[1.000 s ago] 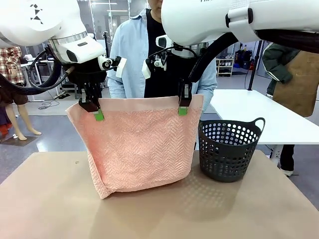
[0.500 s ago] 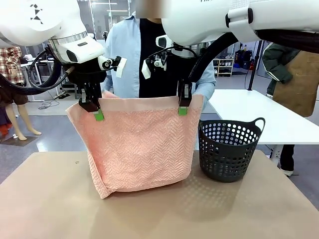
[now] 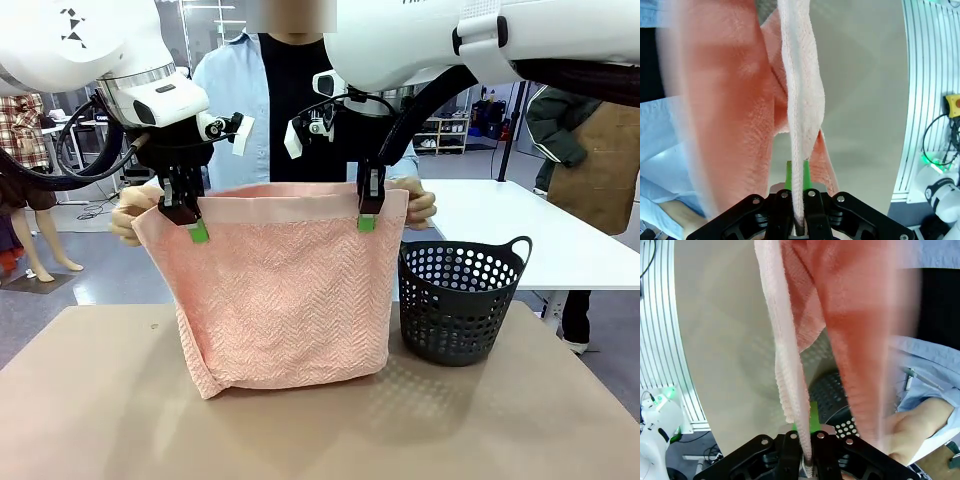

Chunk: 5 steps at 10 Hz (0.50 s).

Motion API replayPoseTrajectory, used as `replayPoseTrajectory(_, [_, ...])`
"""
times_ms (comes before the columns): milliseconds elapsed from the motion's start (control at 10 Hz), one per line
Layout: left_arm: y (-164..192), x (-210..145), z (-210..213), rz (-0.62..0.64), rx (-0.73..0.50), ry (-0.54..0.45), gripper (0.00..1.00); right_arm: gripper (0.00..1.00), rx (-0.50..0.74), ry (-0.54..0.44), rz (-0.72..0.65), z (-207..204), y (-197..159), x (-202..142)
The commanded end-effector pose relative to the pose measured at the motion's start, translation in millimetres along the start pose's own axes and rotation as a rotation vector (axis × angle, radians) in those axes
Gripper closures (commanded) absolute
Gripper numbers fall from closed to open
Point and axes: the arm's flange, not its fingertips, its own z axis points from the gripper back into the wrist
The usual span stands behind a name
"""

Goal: Fold the towel.
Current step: Release the end of the 100 cm Hotel Towel you were holding and grab the top end of the folded side.

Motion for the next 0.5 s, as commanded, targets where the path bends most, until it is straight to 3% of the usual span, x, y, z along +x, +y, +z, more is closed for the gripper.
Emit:
replayPoseTrajectory(0, [0.4, -0.7, 0.3, -0.004, 0.001, -0.001, 1.0, 1.0, -0.003, 0.001, 0.007, 1.0, 0.3, -0.1])
replayPoseTrajectory(400, [0.4, -0.7, 0.3, -0.004, 0.001, -0.001, 1.0, 1.0, -0.003, 0.001, 0.007, 1.0, 0.3, -0.1])
